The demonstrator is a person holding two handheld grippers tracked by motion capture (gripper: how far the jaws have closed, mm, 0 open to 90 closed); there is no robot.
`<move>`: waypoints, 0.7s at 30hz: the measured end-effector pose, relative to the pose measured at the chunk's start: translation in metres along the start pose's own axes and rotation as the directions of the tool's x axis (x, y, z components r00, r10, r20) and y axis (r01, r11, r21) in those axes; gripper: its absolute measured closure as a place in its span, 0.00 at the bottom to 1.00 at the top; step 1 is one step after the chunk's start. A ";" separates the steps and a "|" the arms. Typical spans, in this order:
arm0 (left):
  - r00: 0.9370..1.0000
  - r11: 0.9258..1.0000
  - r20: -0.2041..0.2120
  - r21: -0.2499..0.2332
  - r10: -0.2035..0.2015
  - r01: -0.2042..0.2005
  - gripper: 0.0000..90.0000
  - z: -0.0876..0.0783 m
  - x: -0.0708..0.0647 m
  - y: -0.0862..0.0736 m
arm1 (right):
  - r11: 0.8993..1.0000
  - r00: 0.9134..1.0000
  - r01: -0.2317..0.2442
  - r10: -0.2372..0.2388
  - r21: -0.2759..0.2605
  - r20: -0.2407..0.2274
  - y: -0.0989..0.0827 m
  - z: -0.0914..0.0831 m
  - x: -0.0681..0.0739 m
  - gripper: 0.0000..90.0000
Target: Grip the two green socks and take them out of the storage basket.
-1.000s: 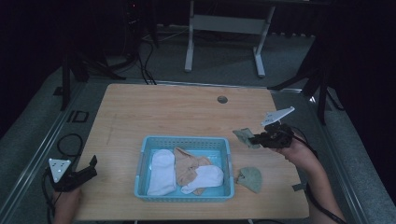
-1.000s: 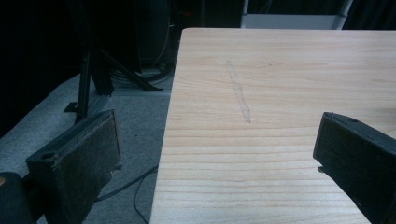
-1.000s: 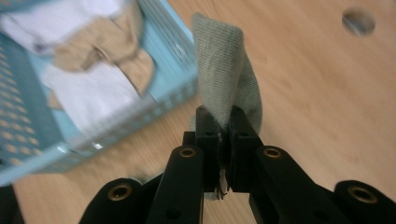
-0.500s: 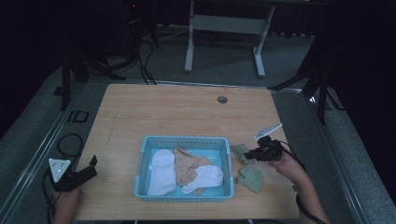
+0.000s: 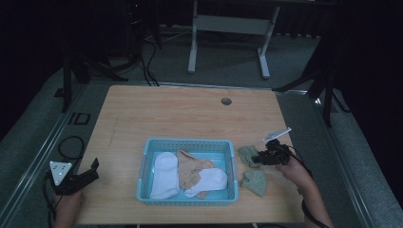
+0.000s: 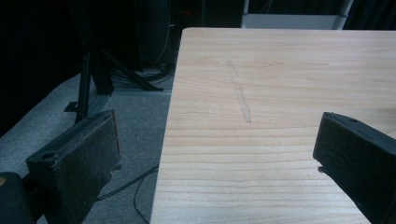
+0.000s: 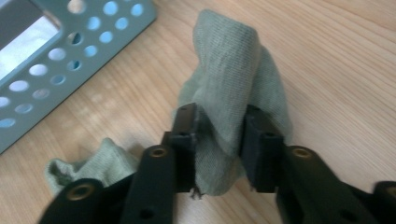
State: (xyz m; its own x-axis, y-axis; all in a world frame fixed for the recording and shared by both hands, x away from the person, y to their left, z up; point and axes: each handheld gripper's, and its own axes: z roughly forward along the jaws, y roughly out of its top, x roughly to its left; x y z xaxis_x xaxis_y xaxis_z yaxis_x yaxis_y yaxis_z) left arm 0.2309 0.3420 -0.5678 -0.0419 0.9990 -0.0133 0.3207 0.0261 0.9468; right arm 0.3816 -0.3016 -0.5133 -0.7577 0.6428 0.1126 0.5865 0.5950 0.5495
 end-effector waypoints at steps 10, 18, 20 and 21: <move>1.000 1.000 -0.001 0.000 0.000 0.000 0.00 0.000 0.000 0.000 | 0.998 0.995 -0.053 0.056 -0.038 0.081 -0.017 -0.019 -0.016 0.62; 1.000 1.000 -0.003 0.003 0.002 -0.002 0.00 0.000 0.000 0.000 | 0.993 0.986 -0.094 0.103 -0.074 0.131 -0.038 -0.032 -0.023 0.60; 1.000 1.000 -0.004 0.004 0.003 -0.003 0.00 0.000 0.000 0.000 | 0.991 0.983 -0.099 0.110 -0.086 0.145 -0.043 -0.034 -0.024 0.60; 1.000 1.000 -0.003 0.005 0.004 -0.004 0.00 0.000 0.000 0.000 | 0.991 0.982 -0.098 0.112 -0.094 0.152 -0.046 -0.035 -0.024 0.60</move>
State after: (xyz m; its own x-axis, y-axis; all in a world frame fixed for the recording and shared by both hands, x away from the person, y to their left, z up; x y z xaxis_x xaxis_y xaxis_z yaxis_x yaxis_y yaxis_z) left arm 0.2311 0.3418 -0.5679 -0.0438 0.9990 -0.0086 0.3252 0.0224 0.9454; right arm 0.3626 -0.3614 -0.5125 -0.6352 0.7710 0.0460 0.6285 0.4813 0.6110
